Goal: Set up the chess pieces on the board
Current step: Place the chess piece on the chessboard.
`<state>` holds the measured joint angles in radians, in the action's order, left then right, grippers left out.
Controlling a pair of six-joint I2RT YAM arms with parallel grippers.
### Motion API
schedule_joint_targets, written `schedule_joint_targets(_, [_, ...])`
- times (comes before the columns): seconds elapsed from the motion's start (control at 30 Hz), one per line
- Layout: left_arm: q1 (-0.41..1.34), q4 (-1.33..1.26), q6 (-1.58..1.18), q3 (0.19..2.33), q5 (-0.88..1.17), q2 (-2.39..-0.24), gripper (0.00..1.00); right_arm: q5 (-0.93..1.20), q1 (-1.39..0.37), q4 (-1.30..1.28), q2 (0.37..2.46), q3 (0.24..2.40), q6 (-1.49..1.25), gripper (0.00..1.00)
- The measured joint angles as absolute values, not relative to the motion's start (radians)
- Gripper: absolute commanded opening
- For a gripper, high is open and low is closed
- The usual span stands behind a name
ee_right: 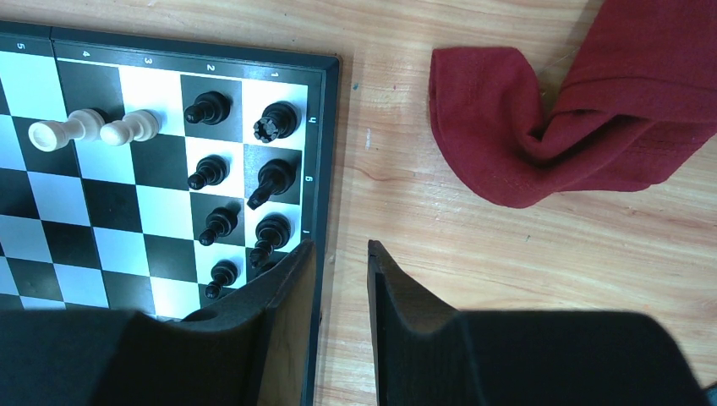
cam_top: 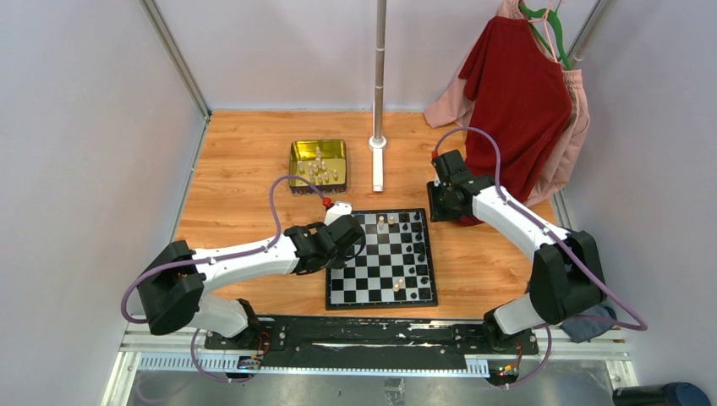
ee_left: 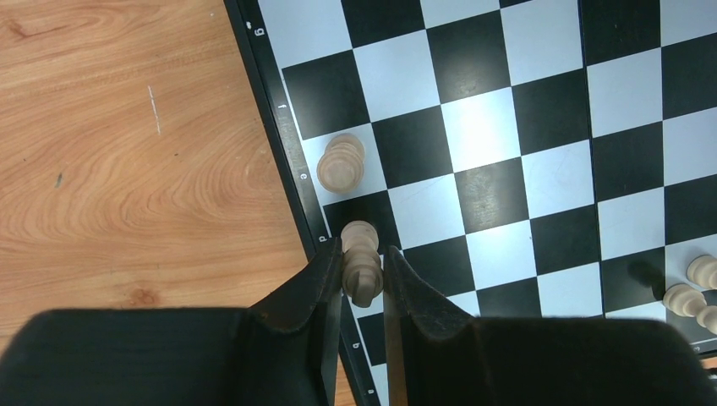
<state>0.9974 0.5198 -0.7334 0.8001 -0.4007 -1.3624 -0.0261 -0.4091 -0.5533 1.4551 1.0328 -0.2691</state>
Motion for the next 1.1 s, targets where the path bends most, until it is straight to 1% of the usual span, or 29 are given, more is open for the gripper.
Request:
schedule_joint_targets(0.07, [0.997, 0.518, -0.733, 0.800, -0.401, -1.364, 0.30, -0.026, -0.409, -0.553, 1.455, 1.033, -0.269, 0.33])
schedule_joint_targets(0.13, [0.997, 0.517, -0.734, 0.800, -0.401, -1.365, 0.33, -0.026, -0.409, -0.553, 1.455, 1.033, -0.269, 0.33])
schedule_joint_targets(0.23, [0.998, 0.517, -0.734, 0.800, -0.400, -1.369, 0.38, -0.026, -0.409, -0.553, 1.455, 1.033, -0.269, 0.33])
schedule_joint_targets(0.33, [0.999, 0.517, -0.734, 0.800, -0.400, -1.374, 0.39, -0.026, -0.408, -0.553, 1.455, 1.033, -0.269, 0.33])
schedule_joint_targets(0.5, [0.999, 0.517, -0.735, 0.800, -0.400, -1.374, 0.47, -0.026, -0.404, -0.553, 1.455, 1.033, -0.269, 0.33])
schedule_joint_targets(0.8, [0.999, 0.538, -0.733, 0.800, -0.420, -1.353, 0.48, -0.026, -0.403, -0.554, 1.454, 1.033, -0.269, 0.33])
schedule_joint_targets(0.97, [0.999, 0.575, -0.735, 0.805, -0.450, -1.259, 0.52, -0.026, -0.403, -0.568, 1.444, 1.048, -0.269, 0.33])
schedule_joint_targets(1.1, [0.999, 0.594, -0.736, 0.822, -0.473, -1.175, 0.57, -0.026, -0.410, -0.580, 1.443, 1.095, -0.269, 0.33])
